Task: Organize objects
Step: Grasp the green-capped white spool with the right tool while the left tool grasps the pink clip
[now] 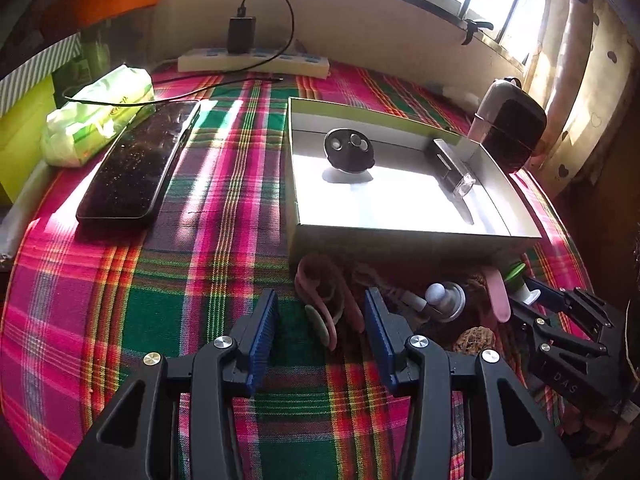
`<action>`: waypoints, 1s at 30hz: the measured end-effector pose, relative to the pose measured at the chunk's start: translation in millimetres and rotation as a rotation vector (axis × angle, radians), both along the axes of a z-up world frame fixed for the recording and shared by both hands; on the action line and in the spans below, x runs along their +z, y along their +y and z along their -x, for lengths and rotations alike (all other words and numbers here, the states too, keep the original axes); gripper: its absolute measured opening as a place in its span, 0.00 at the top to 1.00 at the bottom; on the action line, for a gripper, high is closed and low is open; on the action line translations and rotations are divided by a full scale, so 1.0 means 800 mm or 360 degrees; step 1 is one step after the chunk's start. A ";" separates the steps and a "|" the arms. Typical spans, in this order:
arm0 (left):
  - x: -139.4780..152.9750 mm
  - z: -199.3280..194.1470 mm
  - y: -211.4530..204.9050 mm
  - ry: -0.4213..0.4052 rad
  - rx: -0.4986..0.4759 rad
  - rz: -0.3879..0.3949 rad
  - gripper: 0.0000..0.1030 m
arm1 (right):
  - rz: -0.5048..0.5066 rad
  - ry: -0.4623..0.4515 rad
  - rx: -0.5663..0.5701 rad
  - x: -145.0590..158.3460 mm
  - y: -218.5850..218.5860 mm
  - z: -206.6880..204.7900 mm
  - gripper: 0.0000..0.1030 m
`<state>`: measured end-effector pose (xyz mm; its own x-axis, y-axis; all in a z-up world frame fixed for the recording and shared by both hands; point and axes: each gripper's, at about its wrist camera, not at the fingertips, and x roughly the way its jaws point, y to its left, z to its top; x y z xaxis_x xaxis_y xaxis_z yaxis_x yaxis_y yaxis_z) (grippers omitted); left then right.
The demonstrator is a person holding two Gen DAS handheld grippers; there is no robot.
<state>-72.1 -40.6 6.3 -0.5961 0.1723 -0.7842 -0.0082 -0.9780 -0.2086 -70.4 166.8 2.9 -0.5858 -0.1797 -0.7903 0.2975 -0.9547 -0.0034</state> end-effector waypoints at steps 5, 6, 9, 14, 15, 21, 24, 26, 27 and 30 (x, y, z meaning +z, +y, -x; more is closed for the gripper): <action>-0.001 -0.005 -0.006 -0.0012 0.0003 0.0029 0.59 | 0.0015 0.0003 0.0007 0.000 0.000 -0.001 0.63; -0.001 -0.005 -0.007 -0.0012 0.0007 0.0033 0.59 | 0.0020 0.0003 0.0007 0.000 0.000 -0.002 0.65; -0.001 -0.007 -0.005 -0.0009 0.0004 0.0068 0.59 | 0.0025 0.0002 0.0008 0.000 0.001 -0.003 0.66; -0.002 0.000 -0.003 0.0005 0.0012 0.0101 0.59 | 0.0030 0.0002 0.0005 0.000 0.001 -0.003 0.66; -0.002 0.002 -0.002 0.0013 0.0005 0.0117 0.59 | 0.0033 0.0001 0.0003 0.000 0.001 -0.003 0.66; -0.003 0.004 -0.002 0.0045 0.0015 0.0118 0.59 | 0.0042 0.0000 -0.0001 0.000 0.002 -0.002 0.66; -0.003 0.004 -0.002 0.0049 0.0022 0.0114 0.59 | 0.0037 0.0001 -0.0002 0.000 0.001 -0.001 0.66; -0.003 0.004 -0.001 0.0055 0.0018 0.0134 0.60 | 0.0035 0.0004 -0.0003 0.000 0.001 -0.001 0.66; -0.003 0.003 -0.001 0.0061 0.0020 0.0139 0.62 | 0.0037 0.0003 -0.0002 0.000 0.001 -0.002 0.66; -0.003 0.002 -0.002 0.0074 0.0019 0.0140 0.67 | 0.0045 0.0003 -0.0003 0.000 0.002 -0.001 0.66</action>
<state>-74.1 -41.8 3.9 -0.6336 0.0969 -0.7676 -0.0043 -0.9925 -0.1218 -69.2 168.3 2.6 -0.5876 -0.2008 -0.7839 0.2956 -0.9550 0.0231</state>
